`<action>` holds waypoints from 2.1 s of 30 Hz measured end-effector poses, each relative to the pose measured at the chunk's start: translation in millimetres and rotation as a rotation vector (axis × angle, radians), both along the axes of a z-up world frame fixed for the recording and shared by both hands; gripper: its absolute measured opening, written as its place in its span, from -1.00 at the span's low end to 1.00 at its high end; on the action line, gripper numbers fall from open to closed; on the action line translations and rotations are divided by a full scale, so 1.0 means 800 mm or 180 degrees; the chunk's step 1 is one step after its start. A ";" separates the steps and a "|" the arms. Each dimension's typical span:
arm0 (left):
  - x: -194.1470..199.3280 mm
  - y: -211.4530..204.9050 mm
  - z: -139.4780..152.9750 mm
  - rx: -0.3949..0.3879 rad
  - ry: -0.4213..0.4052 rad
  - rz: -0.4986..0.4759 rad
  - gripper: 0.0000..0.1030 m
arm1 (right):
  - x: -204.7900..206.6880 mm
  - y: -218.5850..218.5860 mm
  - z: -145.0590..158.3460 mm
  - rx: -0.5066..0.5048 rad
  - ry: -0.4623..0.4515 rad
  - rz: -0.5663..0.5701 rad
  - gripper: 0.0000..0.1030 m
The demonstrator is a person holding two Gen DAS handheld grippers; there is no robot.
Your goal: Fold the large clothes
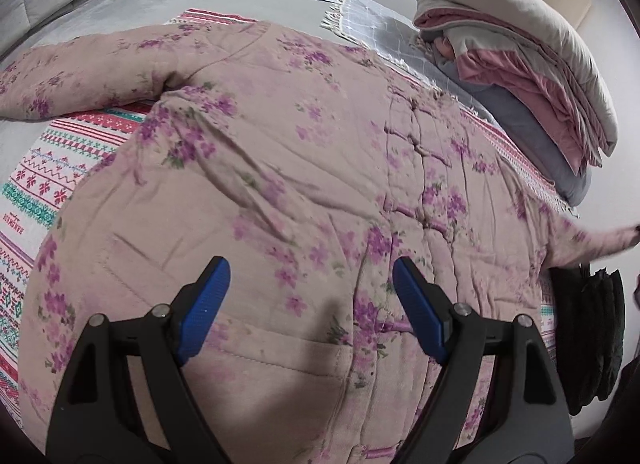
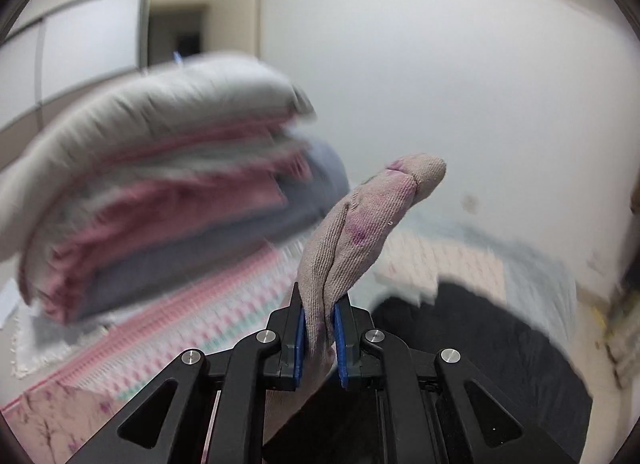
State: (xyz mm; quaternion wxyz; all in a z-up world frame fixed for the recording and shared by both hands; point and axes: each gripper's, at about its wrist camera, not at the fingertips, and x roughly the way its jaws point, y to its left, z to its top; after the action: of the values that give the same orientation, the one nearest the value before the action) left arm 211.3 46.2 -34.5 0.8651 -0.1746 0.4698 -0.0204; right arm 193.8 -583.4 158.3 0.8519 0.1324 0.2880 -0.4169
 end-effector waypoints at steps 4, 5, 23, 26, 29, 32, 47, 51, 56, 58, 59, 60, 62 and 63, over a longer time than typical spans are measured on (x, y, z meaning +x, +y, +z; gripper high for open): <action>0.002 0.008 0.004 -0.0012 -0.0012 0.0058 0.62 | 0.003 0.013 -0.024 0.0263 -0.0222 0.0089 -0.77; 0.003 0.011 0.004 -0.0033 -0.0013 0.0080 0.62 | 0.008 0.028 -0.019 0.0230 -0.0285 0.0163 -0.77; 0.002 0.123 -0.008 -0.0489 0.0118 0.0884 0.62 | 0.070 0.662 -0.193 -0.0388 0.0395 0.4268 -0.73; -0.001 0.141 -0.010 -0.0590 0.0123 0.1004 0.62 | 0.073 0.688 -0.288 -0.0104 0.1017 0.4403 -0.70; 0.000 0.148 -0.012 -0.0670 0.0145 0.1043 0.62 | 0.065 0.687 -0.295 -0.0174 0.0941 0.4422 -0.65; 0.001 0.146 -0.011 -0.0690 0.0152 0.1002 0.62 | 0.086 0.674 -0.281 0.0165 0.1025 0.4455 -0.58; 0.006 0.138 -0.004 -0.0582 0.0056 0.0942 0.62 | 0.089 0.561 -0.239 0.1652 0.1036 0.3534 0.25; 0.007 0.139 -0.006 -0.0580 0.0067 0.0935 0.62 | 0.076 0.573 -0.268 0.1226 0.1073 0.3559 0.28; 0.006 0.145 -0.009 -0.0581 0.0093 0.0982 0.62 | 0.040 0.555 -0.215 0.1531 0.0877 0.3472 0.28; 0.006 0.149 -0.011 -0.0612 0.0130 0.1019 0.62 | 0.012 0.528 -0.195 0.1821 0.0657 0.3360 0.32; 0.005 0.149 -0.012 -0.0613 0.0143 0.1024 0.62 | 0.002 0.518 -0.191 0.1898 0.0664 0.3294 0.39; 0.005 0.150 -0.013 -0.0602 0.0154 0.1023 0.62 | -0.008 0.507 -0.190 0.1940 0.0722 0.3222 0.41; 0.004 0.152 -0.013 -0.0567 0.0166 0.1030 0.62 | -0.025 0.488 -0.198 0.1957 0.0896 0.3066 0.42; 0.003 0.154 -0.014 -0.0555 0.0174 0.1048 0.62 | -0.035 0.480 -0.203 0.1997 0.0929 0.3030 0.42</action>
State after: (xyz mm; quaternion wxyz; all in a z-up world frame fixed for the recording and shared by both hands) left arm 213.8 169.6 -45.4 0.8252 -0.3240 0.4548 0.0856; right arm 166.0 -199.7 -3.7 0.8170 0.1756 0.5396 0.1026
